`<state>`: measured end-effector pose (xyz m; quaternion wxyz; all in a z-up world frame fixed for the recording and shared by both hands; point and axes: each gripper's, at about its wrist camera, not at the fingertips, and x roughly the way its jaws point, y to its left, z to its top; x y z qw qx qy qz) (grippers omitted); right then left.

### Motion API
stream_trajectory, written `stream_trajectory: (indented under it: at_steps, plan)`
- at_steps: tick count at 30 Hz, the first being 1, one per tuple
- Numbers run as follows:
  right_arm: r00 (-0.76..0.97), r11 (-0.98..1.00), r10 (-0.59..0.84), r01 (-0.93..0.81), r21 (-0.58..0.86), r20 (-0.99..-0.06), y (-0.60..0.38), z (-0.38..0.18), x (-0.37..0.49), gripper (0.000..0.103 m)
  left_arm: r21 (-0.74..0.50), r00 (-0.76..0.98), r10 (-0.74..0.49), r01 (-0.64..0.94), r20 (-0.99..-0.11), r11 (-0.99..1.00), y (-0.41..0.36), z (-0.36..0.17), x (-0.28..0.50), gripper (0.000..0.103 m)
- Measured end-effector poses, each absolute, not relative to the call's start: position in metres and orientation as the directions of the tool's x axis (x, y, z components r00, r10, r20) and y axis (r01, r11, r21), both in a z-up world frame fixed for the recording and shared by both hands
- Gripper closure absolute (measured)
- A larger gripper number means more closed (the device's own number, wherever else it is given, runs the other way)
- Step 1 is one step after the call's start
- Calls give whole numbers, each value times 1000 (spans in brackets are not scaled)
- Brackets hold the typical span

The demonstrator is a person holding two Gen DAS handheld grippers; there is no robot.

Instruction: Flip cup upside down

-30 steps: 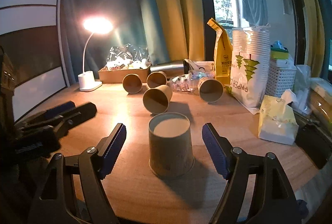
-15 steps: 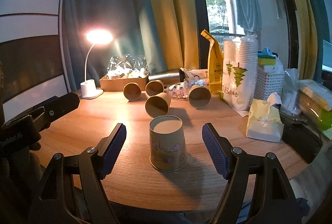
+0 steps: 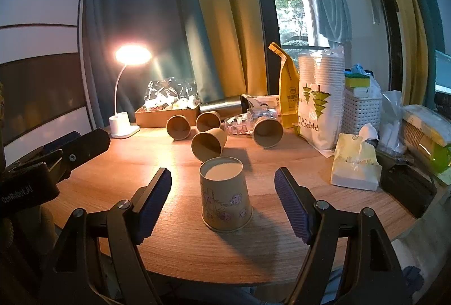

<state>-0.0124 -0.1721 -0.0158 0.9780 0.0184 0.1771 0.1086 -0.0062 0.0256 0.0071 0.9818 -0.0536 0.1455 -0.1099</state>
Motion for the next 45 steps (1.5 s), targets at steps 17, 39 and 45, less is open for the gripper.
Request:
stream_trajectory:
  at_steps: [17,39,45]
  plan:
    - [910,975,223,-210,75,-349,-171,-18,-11,24,-121,944,-191,163,-270,979,30,6,-5,4]
    - [909,975,224,-210,79,-353,-170,-20,-10,24,-125,935,-213,184,-283,975,28,3,-6,4]
    - [909,975,224,-209,80,-353,-170,-20,-10,24,-125,935,-214,186,-282,975,28,3,-6,4]
